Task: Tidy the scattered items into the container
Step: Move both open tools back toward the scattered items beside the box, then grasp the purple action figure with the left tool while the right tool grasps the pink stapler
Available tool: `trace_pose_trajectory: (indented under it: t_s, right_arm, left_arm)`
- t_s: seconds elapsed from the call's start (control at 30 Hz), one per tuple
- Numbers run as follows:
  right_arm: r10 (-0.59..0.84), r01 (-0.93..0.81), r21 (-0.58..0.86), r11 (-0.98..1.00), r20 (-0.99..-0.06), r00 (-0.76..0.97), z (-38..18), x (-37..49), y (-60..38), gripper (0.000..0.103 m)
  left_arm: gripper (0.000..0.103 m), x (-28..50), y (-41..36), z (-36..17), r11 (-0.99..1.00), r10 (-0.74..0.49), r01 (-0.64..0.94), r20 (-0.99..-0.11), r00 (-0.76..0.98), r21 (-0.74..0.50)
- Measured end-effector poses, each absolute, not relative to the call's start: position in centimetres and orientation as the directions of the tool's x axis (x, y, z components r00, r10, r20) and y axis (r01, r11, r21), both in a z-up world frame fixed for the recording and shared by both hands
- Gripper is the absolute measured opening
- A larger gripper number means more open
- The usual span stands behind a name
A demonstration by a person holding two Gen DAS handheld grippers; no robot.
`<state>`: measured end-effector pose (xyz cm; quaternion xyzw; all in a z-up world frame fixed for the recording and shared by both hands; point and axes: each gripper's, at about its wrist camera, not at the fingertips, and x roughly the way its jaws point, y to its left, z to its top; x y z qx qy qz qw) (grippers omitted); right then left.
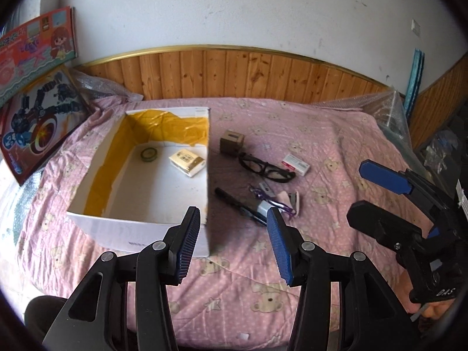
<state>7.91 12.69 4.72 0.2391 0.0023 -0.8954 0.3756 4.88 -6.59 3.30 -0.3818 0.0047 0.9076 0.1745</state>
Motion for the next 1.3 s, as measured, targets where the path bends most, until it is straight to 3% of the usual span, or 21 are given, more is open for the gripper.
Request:
trace_pose_trajectory:
  t_s: [0.2, 0.43, 0.73, 1.1, 1.3]
  right_arm:
    - [-0.619, 0.583, 0.238, -0.777, -0.458, -0.638, 2.8, 5.3, 16.2, 0.074]
    - [-0.54, 0.464, 0.287, -0.838, -0.555, -0.633, -0.7, 1.8, 18.5, 0.073]
    - [-0.505, 0.394, 0.327, -0.859, -0.667, -0.548, -5.0, -1.5, 18.7, 0.045]
    - [-0.509, 0.305, 0.409, -0.86, -0.737, -0.446, -10.4, -6.2, 17.4, 0.043]
    - [-0.438, 0.315, 0.322, -0.893, -0.781, -0.444, -12.7, -7.6, 15.1, 0.043]
  left_arm:
    - [0.05, 4.0, -3.0, 0.8, -0.934, 0.317, -0.332, -0.742, -0.59, -0.135]
    - [0.051, 0.4, -0.4, -2.5, -0.935, 0.316, -0.311, -0.798, -0.513, -0.171]
    - [0.051, -5.0, 2.0, -6.7, -0.944, 0.315, -0.237, -0.837, -0.447, -0.228]
    - [0.051, -12.5, 3.3, -11.6, -0.939, 0.345, -0.136, -0.876, -0.337, -0.317]
    - [0.051, -14.4, 3.7, -13.9, -0.944, 0.329, -0.125, -0.886, -0.326, -0.305]
